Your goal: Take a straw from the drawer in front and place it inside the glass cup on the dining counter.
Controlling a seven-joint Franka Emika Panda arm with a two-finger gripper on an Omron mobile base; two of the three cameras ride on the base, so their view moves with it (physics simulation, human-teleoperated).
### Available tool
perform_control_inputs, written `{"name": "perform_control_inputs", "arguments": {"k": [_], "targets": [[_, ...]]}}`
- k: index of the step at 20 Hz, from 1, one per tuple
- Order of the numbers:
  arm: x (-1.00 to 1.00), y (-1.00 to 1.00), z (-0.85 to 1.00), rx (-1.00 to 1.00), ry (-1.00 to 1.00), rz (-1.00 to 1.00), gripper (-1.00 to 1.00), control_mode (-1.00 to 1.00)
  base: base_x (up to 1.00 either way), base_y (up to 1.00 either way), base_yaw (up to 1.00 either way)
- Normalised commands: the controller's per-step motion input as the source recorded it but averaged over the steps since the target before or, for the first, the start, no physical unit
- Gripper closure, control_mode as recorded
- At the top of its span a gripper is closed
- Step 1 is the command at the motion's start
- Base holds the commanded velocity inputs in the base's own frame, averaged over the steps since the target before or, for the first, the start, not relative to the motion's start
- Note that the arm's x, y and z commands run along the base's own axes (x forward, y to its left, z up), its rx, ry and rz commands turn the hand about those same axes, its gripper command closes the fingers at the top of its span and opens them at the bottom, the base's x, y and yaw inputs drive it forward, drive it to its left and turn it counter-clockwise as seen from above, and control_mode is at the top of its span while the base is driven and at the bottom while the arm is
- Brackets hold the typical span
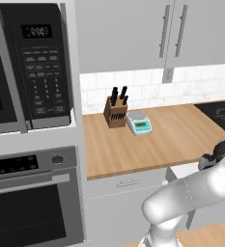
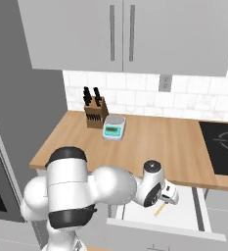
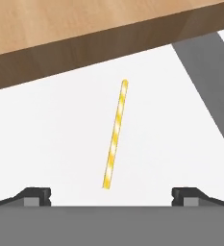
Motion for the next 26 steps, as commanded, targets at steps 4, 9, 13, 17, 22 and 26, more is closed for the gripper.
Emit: {"name": "perform_control_inputs", "arguments": {"k": [4,9,13,17,22,26], "targets": [[0.37,-0.33,-0.36,0.09,0.01,0.00,-1.00,-1.00,0.00,0.00,0.00],[0.44,-0.23,-0.31,0.03,0.03,0.00,-1.00,-1.00,0.00,0.00,0.00],[0.35,-0.05,-0.37,0.00,0.06,0.00,-1.00,-1.00,0.00,0.00,0.00],[-0.01,-0.09,-0.47,0.00,0.00,0.00,-1.00,-1.00,0.00,0.00,0.00],[0.00,-0.05,-0.40,0.01,0.00,0.00,-1.00,-1.00,0.00,0.00,0.00],[0.00,-0.04,-0.47,0.00,0.00,0.00,-1.00,-1.00,0.00,0.00,0.00]]}}
